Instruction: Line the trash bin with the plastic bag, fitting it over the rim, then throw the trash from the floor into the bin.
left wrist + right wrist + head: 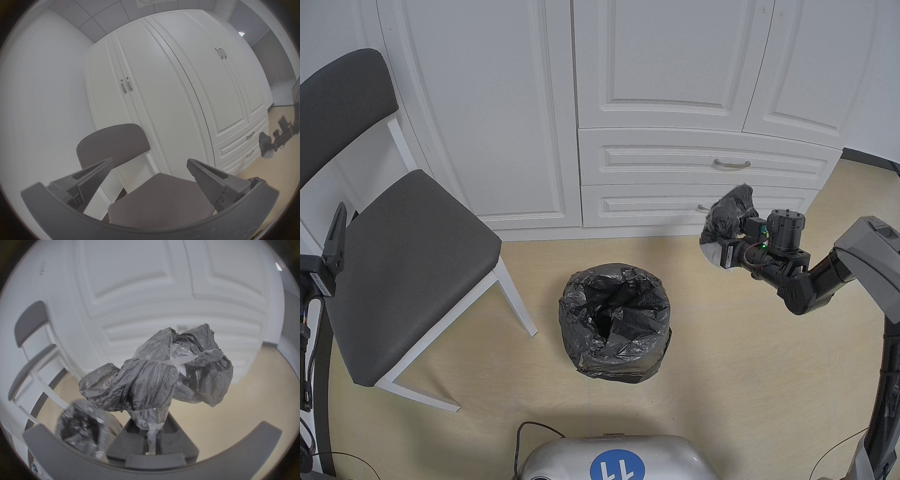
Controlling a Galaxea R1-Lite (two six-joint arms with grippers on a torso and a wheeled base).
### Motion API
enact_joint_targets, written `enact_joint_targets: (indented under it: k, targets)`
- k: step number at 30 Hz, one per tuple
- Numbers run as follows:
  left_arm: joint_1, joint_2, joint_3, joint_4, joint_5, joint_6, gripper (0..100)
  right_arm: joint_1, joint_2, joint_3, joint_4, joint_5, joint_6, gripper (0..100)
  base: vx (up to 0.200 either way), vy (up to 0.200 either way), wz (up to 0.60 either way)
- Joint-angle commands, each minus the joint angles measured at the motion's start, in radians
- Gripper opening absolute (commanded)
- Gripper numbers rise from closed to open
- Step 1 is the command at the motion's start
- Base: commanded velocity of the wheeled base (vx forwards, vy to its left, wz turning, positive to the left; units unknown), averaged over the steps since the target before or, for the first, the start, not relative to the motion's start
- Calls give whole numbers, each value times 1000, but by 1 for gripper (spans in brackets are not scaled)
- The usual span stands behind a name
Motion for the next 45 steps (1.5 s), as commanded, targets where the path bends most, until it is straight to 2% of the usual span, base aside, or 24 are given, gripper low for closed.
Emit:
enact_joint_targets:
  k: [1,3,4,8,14,18,22,45]
  targets:
    - [2,-12,-5,-3,-8,17,100,383,-316,524,-588,-98,-126,0,0,0,0]
    - [2,-13,-3,-3,-8,17,100,458,-234,546,-649,-116,-124,0,0,0,0]
    - [2,-13,0,-3,-8,17,100,469,-194,543,-671,-122,-124,0,0,0,0]
    - [0,-6,2,-3,-8,14,100,479,10,452,-674,-135,-129,0,0,0,0]
    - [-1,-15,-5,-3,-8,14,100,484,222,254,-674,-152,-74,0,0,0,0]
    - [-1,-15,-6,-3,-8,14,100,487,283,175,-674,-168,3,0,0,0,0]
    - [-1,-13,-8,-3,-8,14,100,478,326,110,-674,-170,31,0,0,0,0]
    - [-1,-15,-5,-2,-22,16,100,440,489,-8,-674,-159,31,0,0,0,0]
